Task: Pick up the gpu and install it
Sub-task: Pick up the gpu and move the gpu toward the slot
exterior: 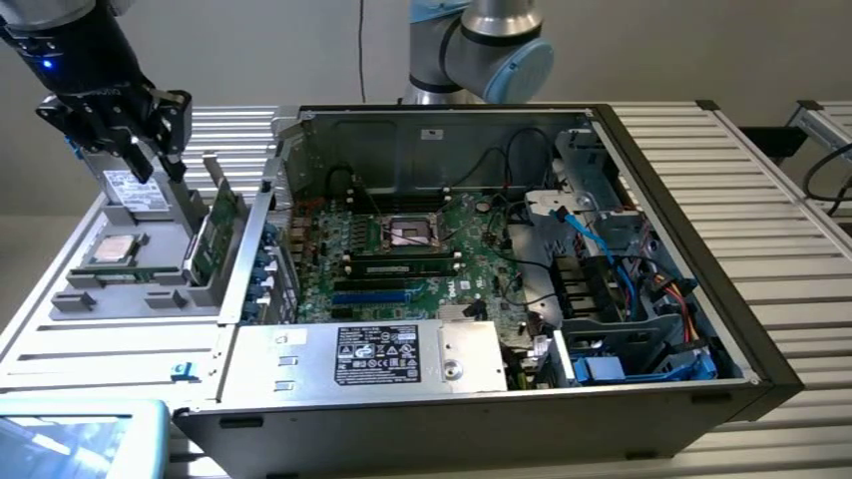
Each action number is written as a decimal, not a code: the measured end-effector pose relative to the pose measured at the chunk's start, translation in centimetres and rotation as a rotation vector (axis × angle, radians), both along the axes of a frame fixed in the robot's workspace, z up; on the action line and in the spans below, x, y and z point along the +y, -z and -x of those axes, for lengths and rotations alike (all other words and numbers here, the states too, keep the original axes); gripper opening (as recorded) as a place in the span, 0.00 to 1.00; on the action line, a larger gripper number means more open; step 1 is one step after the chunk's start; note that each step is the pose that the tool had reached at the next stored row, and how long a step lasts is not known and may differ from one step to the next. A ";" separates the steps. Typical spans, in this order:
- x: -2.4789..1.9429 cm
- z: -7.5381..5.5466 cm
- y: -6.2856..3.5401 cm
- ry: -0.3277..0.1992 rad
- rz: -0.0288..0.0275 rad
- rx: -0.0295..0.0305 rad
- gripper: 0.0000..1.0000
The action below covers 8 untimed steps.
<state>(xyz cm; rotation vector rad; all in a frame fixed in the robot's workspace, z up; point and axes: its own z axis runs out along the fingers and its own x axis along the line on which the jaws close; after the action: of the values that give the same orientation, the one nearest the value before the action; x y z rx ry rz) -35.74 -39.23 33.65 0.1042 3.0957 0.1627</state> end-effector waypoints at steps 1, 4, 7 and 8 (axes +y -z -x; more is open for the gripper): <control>0.00 0.1 0.18 0.000 -0.0001 -0.0002 0.44; 0.00 0.3 0.72 0.000 0.0000 -0.0016 0.44; 0.03 0.2 1.27 0.000 0.0000 -0.0026 0.44; 0.05 0.2 1.46 0.000 0.0000 -0.0027 0.44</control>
<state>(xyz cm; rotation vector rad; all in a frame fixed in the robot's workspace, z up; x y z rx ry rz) -35.96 -39.18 32.19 0.1038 3.0930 0.1628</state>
